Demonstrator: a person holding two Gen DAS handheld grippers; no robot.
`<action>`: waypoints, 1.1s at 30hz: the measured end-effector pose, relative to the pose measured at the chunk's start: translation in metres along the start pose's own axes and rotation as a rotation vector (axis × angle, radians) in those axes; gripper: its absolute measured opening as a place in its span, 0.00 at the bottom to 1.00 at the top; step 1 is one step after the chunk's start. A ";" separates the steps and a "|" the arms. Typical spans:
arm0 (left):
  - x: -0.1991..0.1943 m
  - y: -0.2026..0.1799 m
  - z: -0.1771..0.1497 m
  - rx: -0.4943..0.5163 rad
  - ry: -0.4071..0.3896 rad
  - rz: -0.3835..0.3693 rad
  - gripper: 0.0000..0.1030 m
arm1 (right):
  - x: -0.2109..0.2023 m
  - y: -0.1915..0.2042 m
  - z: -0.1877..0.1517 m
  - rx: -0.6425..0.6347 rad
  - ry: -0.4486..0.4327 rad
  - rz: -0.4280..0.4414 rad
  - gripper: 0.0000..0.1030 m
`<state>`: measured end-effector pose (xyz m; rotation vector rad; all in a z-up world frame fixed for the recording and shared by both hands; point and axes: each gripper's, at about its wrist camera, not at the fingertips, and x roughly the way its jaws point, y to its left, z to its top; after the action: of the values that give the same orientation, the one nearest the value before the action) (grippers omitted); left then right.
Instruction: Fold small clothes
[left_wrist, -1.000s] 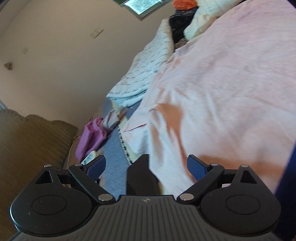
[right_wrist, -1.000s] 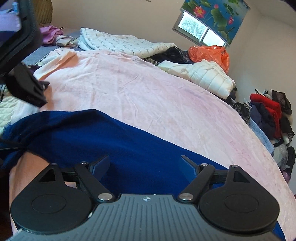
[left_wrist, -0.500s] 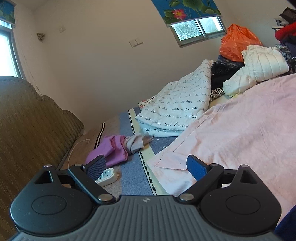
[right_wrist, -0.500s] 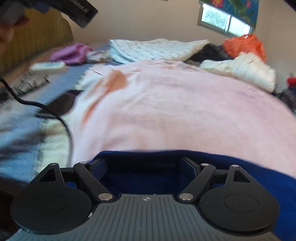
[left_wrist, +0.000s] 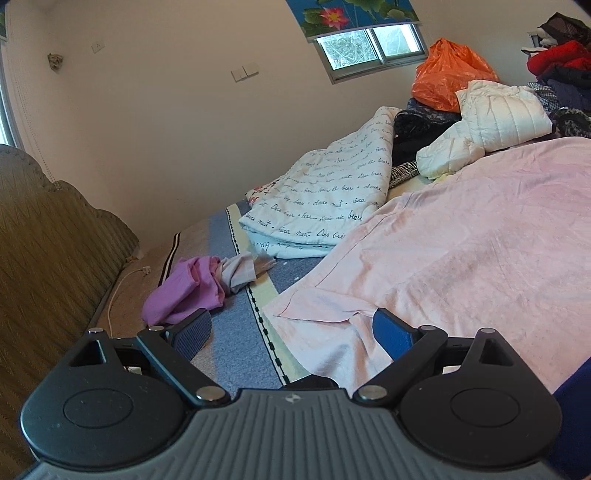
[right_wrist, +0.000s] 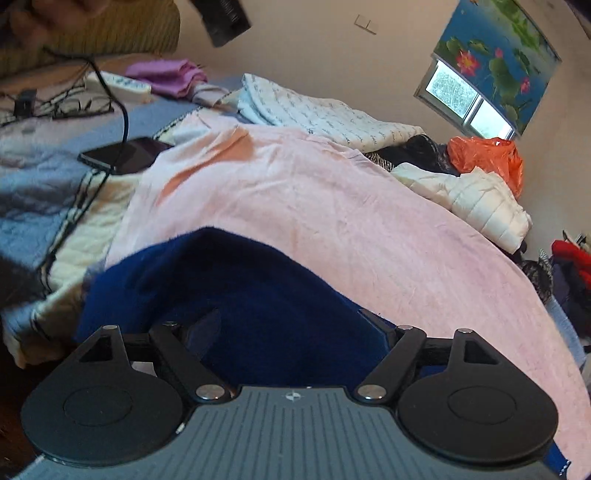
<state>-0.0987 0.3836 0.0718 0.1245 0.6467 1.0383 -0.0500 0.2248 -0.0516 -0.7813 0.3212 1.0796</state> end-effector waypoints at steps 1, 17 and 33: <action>-0.001 0.001 0.001 -0.001 -0.007 0.002 0.92 | 0.003 0.006 0.004 0.012 -0.010 0.007 0.79; 0.004 0.010 0.000 -0.035 0.008 0.008 0.92 | -0.024 -0.011 0.005 0.042 -0.085 0.173 0.69; 0.010 0.004 -0.004 -0.073 0.062 -0.080 0.92 | -0.005 0.094 0.014 -0.432 -0.125 0.138 0.04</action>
<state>-0.1010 0.3927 0.0655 0.0025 0.6638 0.9903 -0.1366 0.2542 -0.0772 -1.0802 0.0321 1.3436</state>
